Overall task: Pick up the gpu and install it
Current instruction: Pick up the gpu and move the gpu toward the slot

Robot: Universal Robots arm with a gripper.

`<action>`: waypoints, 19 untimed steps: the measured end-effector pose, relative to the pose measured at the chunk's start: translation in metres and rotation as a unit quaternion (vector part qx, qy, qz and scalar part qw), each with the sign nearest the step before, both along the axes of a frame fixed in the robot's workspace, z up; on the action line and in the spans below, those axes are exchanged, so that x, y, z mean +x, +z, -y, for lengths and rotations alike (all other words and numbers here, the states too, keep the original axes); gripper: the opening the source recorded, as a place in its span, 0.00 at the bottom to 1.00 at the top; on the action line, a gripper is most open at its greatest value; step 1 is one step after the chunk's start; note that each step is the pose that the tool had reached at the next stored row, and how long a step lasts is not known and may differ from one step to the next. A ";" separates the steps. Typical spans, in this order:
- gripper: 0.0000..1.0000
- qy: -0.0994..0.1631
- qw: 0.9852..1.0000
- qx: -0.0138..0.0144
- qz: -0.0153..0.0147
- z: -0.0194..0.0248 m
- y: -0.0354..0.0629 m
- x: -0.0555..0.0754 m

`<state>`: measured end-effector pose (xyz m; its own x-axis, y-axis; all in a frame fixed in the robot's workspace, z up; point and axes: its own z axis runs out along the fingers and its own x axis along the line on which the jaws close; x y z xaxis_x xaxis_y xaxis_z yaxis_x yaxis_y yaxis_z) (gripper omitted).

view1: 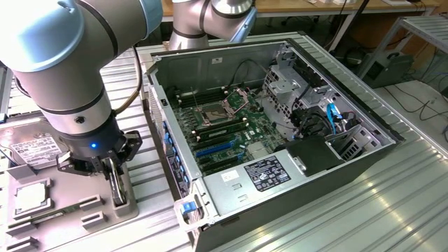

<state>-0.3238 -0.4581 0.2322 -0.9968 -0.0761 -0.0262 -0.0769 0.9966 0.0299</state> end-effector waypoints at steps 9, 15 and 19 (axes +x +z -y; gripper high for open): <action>0.28 0.000 1.000 0.000 0.000 0.0000 0.0000 0.000; 0.28 0.000 1.000 0.000 0.000 0.0000 0.0000 0.000; 0.28 -0.012 1.000 0.000 0.000 0.0000 0.0000 0.000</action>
<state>-0.3238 -0.4582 0.2322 -0.9983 -0.0527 -0.0262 -0.0534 0.9981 0.0299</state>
